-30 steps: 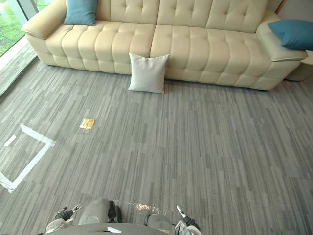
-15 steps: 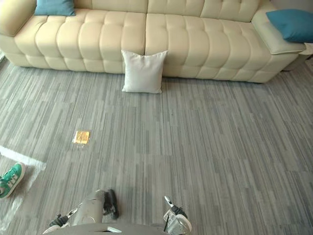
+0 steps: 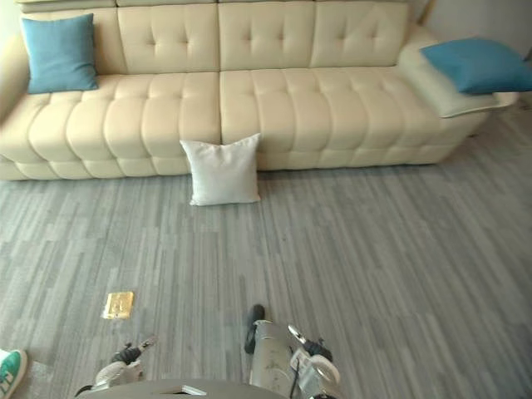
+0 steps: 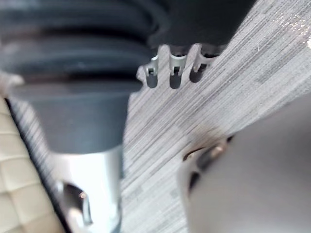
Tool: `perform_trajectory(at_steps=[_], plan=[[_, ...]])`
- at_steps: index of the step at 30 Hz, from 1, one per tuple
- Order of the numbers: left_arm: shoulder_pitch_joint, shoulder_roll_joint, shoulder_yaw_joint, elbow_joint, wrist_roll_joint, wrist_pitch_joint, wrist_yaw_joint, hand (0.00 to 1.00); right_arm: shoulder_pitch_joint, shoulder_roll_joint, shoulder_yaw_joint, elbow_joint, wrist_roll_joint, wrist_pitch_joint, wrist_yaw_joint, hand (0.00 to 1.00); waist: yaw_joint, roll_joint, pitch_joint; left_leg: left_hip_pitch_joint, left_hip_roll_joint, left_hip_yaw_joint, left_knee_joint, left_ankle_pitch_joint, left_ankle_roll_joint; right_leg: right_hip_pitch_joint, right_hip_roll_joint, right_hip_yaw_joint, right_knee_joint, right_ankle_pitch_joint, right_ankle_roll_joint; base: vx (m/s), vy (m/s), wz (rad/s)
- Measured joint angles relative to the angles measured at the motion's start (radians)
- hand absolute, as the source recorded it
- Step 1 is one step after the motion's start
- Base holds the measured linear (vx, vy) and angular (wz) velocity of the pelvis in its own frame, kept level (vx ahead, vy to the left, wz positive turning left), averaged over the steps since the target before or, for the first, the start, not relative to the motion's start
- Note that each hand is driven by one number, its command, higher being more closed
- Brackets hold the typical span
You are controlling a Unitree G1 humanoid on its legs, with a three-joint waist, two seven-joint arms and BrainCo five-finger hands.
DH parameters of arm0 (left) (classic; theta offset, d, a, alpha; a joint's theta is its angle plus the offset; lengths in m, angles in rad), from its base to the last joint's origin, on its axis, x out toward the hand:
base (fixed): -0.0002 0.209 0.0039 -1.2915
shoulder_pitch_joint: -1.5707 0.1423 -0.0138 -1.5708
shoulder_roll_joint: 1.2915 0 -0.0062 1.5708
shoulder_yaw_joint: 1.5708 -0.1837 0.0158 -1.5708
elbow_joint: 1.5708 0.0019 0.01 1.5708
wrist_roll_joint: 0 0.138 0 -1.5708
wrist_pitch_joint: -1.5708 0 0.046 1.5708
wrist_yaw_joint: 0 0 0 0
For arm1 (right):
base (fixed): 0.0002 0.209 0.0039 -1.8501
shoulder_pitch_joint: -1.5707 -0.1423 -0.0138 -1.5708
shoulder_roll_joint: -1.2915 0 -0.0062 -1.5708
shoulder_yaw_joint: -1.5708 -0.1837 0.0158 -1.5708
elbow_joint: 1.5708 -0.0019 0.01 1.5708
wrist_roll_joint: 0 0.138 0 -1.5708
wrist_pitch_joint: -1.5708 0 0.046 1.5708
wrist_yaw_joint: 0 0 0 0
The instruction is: Pick up cushions and gather them together orderly.
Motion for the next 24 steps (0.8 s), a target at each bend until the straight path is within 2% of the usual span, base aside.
perform_trajectory(at_steps=[1, 2, 4, 5, 6, 7, 8, 9, 11, 12, 14, 15, 16, 17, 18, 19, 20, 21, 22, 24], plan=[[0.000, -0.005, 0.001, 0.000, 0.003, 0.000, 0.000, 0.00, 0.001, -0.001, 0.000, 0.000, -0.001, 0.000, 0.000, 0.00, 0.000, 0.002, -0.002, 0.005, 0.002, -0.010, 0.002, 0.009, -0.004, 0.003, 0.000, -0.001, 0.012, -0.016, -0.001, 0.61, -0.310, 0.18], [0.000, -0.013, 0.001, -0.001, 0.005, 0.000, 0.000, 0.00, 0.004, -0.003, 0.000, -0.001, -0.005, -0.001, 0.001, 0.00, -0.003, 0.014, -0.010, 0.006, 0.023, -0.039, 0.040, 0.037, -0.008, 0.026, 0.005, -0.017, 0.035, -0.066, -0.004, 0.41, -0.177, 0.20], [-0.003, -0.013, -0.011, -0.004, 0.006, 0.001, -0.017, 0.00, 0.005, 0.002, 0.001, -0.007, -0.017, 0.000, 0.001, 0.00, -0.021, 0.021, -0.013, -0.066, 0.069, -0.110, 0.219, 0.080, -0.039, 0.086, 0.020, -0.058, 0.011, -0.108, -0.002, 0.51, -0.210, 0.40], [-0.004, -0.012, -0.005, -0.018, 0.006, 0.002, -0.017, 0.00, 0.011, 0.004, 0.001, -0.007, -0.019, 0.000, 0.001, 0.00, -0.023, 0.022, -0.011, -0.165, 0.095, -0.170, 0.422, 0.157, -0.093, 0.138, 0.033, -0.082, -0.025, -0.122, -0.003, 0.50, -0.144, 0.33], [-0.006, -0.013, 0.011, -0.031, 0.005, 0.002, -0.017, 0.00, 0.017, 0.004, 0.002, -0.008, -0.019, 0.000, 0.001, 0.00, -0.010, 0.024, -0.009, -0.262, 0.118, -0.204, 0.634, 0.256, -0.141, 0.196, 0.044, -0.086, -0.063, -0.131, -0.008, 0.40, -0.079, 0.15], [-0.006, -0.013, 0.019, -0.040, 0.002, 0.002, -0.017, 0.00, 0.017, 0.004, 0.003, -0.007, -0.018, 0.000, 0.001, 0.00, -0.005, 0.027, -0.005, -0.303, 0.131, -0.194, 0.727, 0.257, -0.145, 0.228, 0.052, -0.085, -0.083, -0.135, -0.009, 0.36, -0.023, -0.11], [-0.005, -0.014, 0.037, -0.053, -0.006, 0.001, -0.016, 0.00, 0.017, 0.003, 0.005, -0.003, -0.017, 0.000, 0.001, 0.00, 0.001, 0.032, 0.006, -0.366, 0.168, -0.145, 0.862, 0.236, -0.120, 0.303, 0.069, -0.079, -0.130, -0.141, -0.007, 0.33, 0.006, -0.18], [-0.003, -0.014, 0.054, -0.064, -0.017, 0.001, -0.016, 0.00, 0.013, 0.003, 0.007, 0.002, -0.017, 0.000, 0.000, 0.00, 0.008, 0.025, 0.014, -0.418, 0.188, -0.089, 0.920, 0.186, -0.075, 0.370, 0.073, -0.072, -0.175, -0.155, -0.004, 0.33, 0.029, -0.17], [0.006, -0.015, 0.060, -0.087, -0.027, 0.000, -0.016, 0.00, 0.015, 0.002, 0.017, 0.003, -0.017, 0.000, -0.001, 0.00, 0.020, 0.028, 0.012, -0.507, 0.192, -0.022, 0.916, 0.104, -0.024, 0.444, 0.070, -0.055, -0.236, -0.159, 0.016, 0.28, 0.083, -0.17], [0.011, -0.013, 0.061, -0.092, -0.027, -0.002, -0.016, 0.00, 0.014, 0.001, 0.023, 0.003, -0.017, 0.000, 0.000, 0.00, 0.023, 0.028, 0.012, -0.542, 0.192, -0.002, 0.895, 0.082, -0.018, 0.467, 0.065, -0.054, -0.256, -0.157, 0.030, 0.32, 0.152, -0.23], [0.012, -0.003, 0.063, -0.104, -0.031, -0.005, -0.016, 0.00, 0.017, 0.002, 0.031, 0.004, -0.012, 0.002, -0.001, 0.00, 0.043, 0.020, 0.013, -0.627, 0.183, 0.092, 0.683, 0.024, 0.012, 0.543, 0.030, -0.049, -0.317, -0.144, 0.083, 0.37, 0.217, -0.17], [0.012, -0.005, 0.069, -0.105, -0.038, -0.006, -0.016, 0.00, 0.020, 0.004, 0.029, 0.004, -0.001, 0.002, -0.001, 0.00, 0.047, 0.017, 0.014, -0.632, 0.170, 0.112, 0.586, 0.026, 0.013, 0.562, 0.015, -0.049, -0.328, -0.144, 0.101, 0.54, 0.337, -0.01], [0.016, -0.005, 0.086, -0.106, -0.046, -0.007, -0.015, 0.00, 0.027, 0.005, 0.028, 0.002, 0.013, 0.000, -0.001, 0.00, 0.050, 0.015, 0.014, -0.629, 0.136, 0.122, 0.375, 0.067, 0.024, 0.599, -0.007, -0.051, -0.336, -0.161, 0.132, 0.47, 0.316, 0.01], [0.024, -0.007, 0.103, -0.106, -0.050, -0.007, -0.016, 0.00, 0.034, 0.011, 0.031, 0.007, 0.013, 0.001, -0.001, 0.00, 0.060, 0.000, 0.011, -0.608, 0.097, 0.113, 0.276, 0.209, 0.054, 0.627, -0.028, -0.044, -0.334, -0.186, 0.173, 0.57, 0.361, 0.07], [0.025, 0.008, 0.111, -0.104, -0.053, -0.007, -0.014, 0.00, 0.035, 0.020, 0.046, 0.010, 0.013, 0.003, -0.002, 0.00, 0.061, -0.020, 0.000, -0.591, 0.066, 0.128, 0.261, 0.205, 0.058, 0.637, -0.051, -0.027, -0.339, -0.187, 0.167, 0.47, 0.273, 0.21], [0.032, 0.016, 0.125, -0.105, -0.056, -0.008, -0.010, 0.00, 0.036, 0.038, 0.072, 0.009, 0.012, 0.002, -0.001, 0.00, 0.051, -0.045, -0.020, -0.598, 0.040, 0.131, 0.240, 0.190, 0.075, 0.626, -0.059, -0.005, -0.369, -0.143, 0.114, 0.55, 0.311, 0.21], [0.036, 0.023, 0.149, -0.098, -0.056, -0.006, -0.010, 0.00, 0.023, 0.065, 0.082, 0.009, 0.012, 0.002, 0.001, 0.00, 0.064, -0.060, -0.022, -0.598, 0.035, 0.131, 0.252, 0.168, 0.078, 0.634, -0.056, 0.017, -0.396, -0.083, 0.106, 0.52, 0.290, 0.15], [0.040, 0.030, 0.163, -0.088, -0.056, -0.003, -0.008, 0.00, 0.015, 0.076, 0.097, 0.024, 0.011, 0.008, 0.006, 0.00, 0.077, -0.072, -0.028, -0.593, 0.031, 0.139, 0.272, 0.151, 0.099, 0.648, -0.065, 0.042, -0.407, -0.036, 0.122, 0.40, 0.227, 0.00], [0.046, 0.032, 0.163, -0.086, -0.056, 0.000, -0.008, 0.00, 0.015, 0.076, 0.094, 0.025, 0.010, 0.013, 0.009, 0.00, 0.077, -0.077, -0.031, -0.585, 0.021, 0.142, 0.276, 0.144, 0.108, 0.654, -0.072, 0.050, -0.403, -0.015, 0.129, 0.37, 0.188, 0.07], [0.062, 0.030, 0.169, -0.085, -0.061, -0.001, -0.008, 0.00, 0.015, 0.081, 0.089, 0.023, 0.002, 0.012, 0.012, 0.00, 0.086, -0.084, -0.036, -0.514, -0.015, 0.159, 0.242, 0.111, 0.107, 0.644, -0.109, 0.093, -0.307, 0.015, 0.143, 0.30, 0.150, -0.06]])
